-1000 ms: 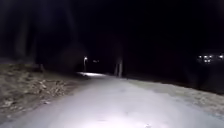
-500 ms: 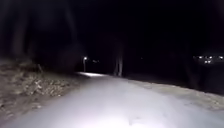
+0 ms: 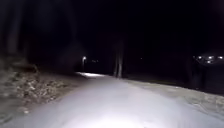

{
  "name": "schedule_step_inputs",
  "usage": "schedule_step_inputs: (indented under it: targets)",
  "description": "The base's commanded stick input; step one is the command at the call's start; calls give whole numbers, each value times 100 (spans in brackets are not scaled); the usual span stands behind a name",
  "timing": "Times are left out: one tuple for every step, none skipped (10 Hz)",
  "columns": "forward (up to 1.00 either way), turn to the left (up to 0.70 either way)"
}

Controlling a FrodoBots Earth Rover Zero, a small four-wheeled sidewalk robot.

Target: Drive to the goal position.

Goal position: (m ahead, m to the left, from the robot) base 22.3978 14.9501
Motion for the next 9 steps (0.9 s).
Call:
schedule_step_inputs:
  targets:
    - [70, 0]
    - [70, 14]
    - [70, 14]
    - [70, 14]
    - [70, 14]
    - [70, 14]
    - [62, 18]
    - [45, 22]
    - [45, 0]
